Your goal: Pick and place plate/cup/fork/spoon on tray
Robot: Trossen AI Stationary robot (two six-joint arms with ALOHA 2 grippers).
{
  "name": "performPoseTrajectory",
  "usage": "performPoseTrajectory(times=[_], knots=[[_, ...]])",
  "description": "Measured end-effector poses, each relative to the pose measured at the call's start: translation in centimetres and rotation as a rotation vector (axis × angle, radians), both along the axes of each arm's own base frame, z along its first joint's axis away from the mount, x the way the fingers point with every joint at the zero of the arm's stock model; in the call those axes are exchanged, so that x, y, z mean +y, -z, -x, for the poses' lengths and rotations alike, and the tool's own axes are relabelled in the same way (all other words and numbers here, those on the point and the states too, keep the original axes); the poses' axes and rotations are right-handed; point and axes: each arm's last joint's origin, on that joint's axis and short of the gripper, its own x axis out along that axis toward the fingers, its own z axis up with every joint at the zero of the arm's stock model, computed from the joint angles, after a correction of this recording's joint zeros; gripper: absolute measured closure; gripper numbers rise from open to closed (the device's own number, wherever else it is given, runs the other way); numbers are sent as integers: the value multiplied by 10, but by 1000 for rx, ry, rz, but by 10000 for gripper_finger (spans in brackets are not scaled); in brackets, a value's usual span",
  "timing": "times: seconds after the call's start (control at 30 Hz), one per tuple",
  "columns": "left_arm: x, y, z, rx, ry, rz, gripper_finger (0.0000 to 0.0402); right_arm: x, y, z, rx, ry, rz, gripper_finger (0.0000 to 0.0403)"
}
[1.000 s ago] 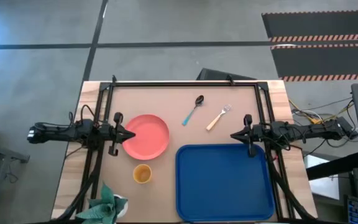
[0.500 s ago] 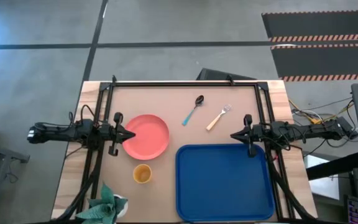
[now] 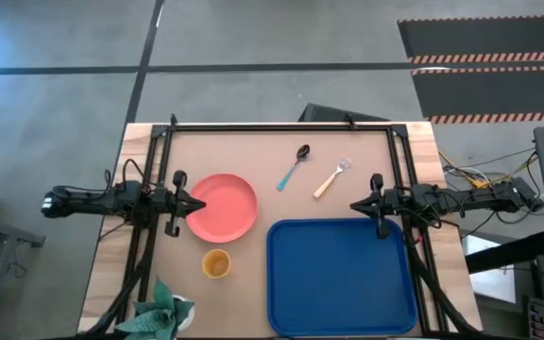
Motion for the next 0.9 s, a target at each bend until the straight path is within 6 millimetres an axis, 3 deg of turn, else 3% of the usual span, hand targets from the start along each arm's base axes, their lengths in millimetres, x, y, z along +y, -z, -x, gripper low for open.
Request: performPoseTrajectory(times=[0.53, 0.67, 0.83, 0.9], knots=[[0, 0, 0, 0, 0, 0, 402, 0, -1, 0, -7, 7, 39, 394], [0, 0, 0, 0, 0, 0, 402, 0, -1, 0, -10, 11, -39, 394], [0, 0, 0, 0, 0, 0, 402, 0, -2, 0, -8, 20, -309, 394], [0, 0, 0, 0, 0, 0, 402, 0, -6, -1, -52, 23, -329, 394]])
